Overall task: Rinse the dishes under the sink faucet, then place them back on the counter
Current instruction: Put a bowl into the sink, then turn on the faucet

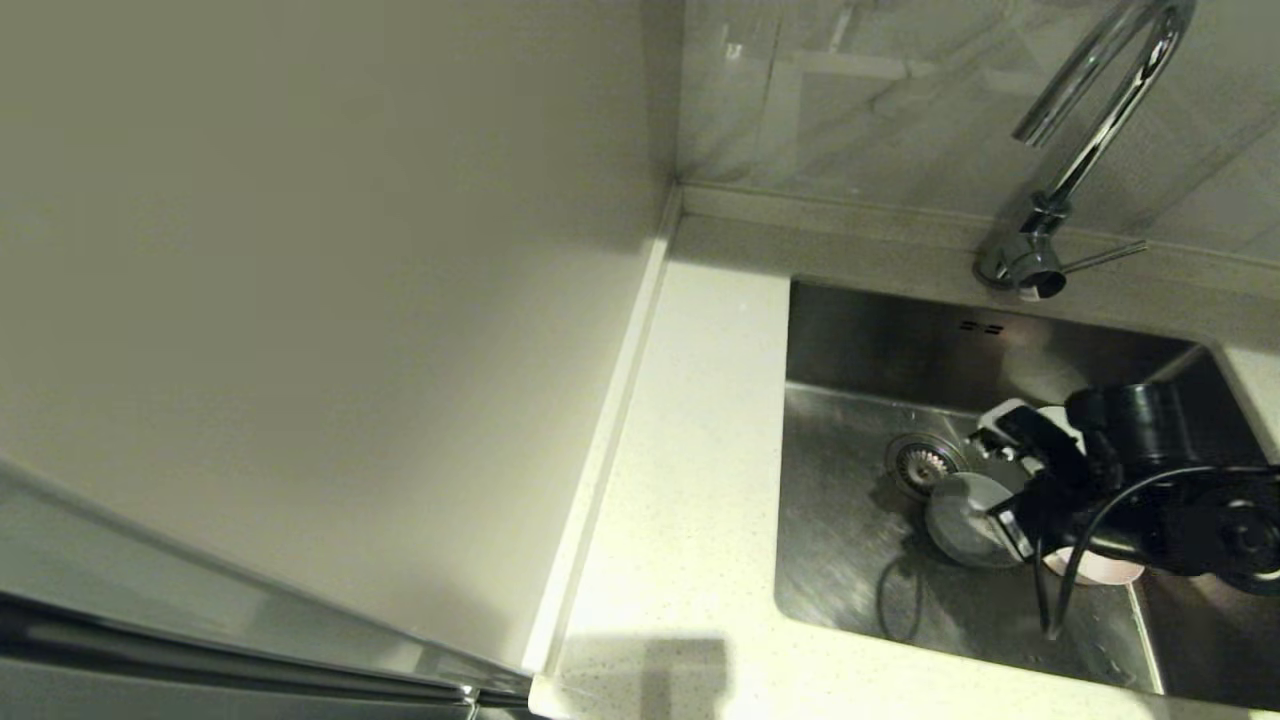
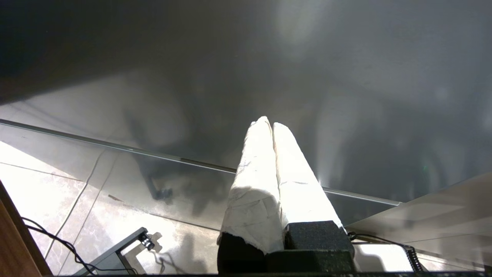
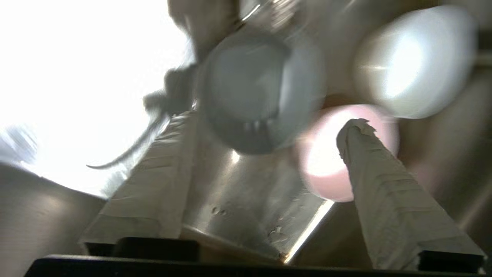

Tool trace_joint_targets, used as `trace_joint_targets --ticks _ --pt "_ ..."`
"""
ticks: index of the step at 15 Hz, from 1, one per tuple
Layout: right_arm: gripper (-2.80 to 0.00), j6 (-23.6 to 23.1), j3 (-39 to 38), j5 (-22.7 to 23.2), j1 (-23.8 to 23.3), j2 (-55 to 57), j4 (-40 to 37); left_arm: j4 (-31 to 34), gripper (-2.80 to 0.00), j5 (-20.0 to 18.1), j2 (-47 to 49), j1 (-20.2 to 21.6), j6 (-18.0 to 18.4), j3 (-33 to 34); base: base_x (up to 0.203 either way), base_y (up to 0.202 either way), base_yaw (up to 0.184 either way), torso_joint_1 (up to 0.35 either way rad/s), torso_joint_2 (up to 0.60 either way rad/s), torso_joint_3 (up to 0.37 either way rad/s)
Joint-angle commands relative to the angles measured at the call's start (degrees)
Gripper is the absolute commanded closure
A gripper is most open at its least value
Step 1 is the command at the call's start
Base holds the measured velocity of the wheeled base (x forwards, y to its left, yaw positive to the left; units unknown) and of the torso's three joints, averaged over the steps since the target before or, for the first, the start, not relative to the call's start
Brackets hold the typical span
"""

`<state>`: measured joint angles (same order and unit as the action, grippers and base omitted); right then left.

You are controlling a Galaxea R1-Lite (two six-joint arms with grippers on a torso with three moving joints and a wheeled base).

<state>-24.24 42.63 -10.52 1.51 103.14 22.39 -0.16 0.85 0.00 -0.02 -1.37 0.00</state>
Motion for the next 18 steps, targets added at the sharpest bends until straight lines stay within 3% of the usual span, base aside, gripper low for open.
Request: trace_joint_targets --ticks 1,3,5,7,10,11,18 --pt "-2.8 2.2 0.06 2.16 -4.58 -13.07 -1.86 -0.02 0.0 0.03 -0.18 0.01 -0.04 0.0 0.0 0.0 0.0 0.0 0.0 0.0" --pt "-2.8 4.52 2.94 5.7 -14.49 -17.04 -3.98 -0.02 0.0 0.03 -0.26 0.02 -0.01 0.0 0.0 0.0 0.0 0.0 0.0 0.0" --pt "-2.8 7.49 10.62 10.64 -21.87 -18.63 -6.09 -0.02 0.0 0.03 -0.18 0.02 -0.04 0.0 0.0 0.0 0.0 0.0 0.0 0.0" --pt "-2.8 10.28 19.12 14.34 -25.68 -17.95 -8.15 -0.02 0.0 0.03 -0.18 0.02 -0.04 0.0 0.0 0.0 0.0 0.0 0.0 0.0" --pt "-2.8 12.67 28.12 16.26 -27.27 -13.86 -11.99 -0.02 0.0 0.03 -0.18 0.02 -0.04 0.0 0.0 0.0 0.0 0.0 0.0 0.0" --pt "0.0 12.39 29.33 16.67 -27.23 -13.14 -13.49 -0.02 0.0 0.03 -0.23 -0.03 0.01 0.0 0.0 0.0 0.0 0.0 0.0 0.0" --pt "0.0 11.06 30.92 19.48 -26.74 -13.16 -14.48 -0.02 0.0 0.03 -0.19 -0.04 -0.04 0.0 0.0 0.0 0.0 0.0 0.0 0.0"
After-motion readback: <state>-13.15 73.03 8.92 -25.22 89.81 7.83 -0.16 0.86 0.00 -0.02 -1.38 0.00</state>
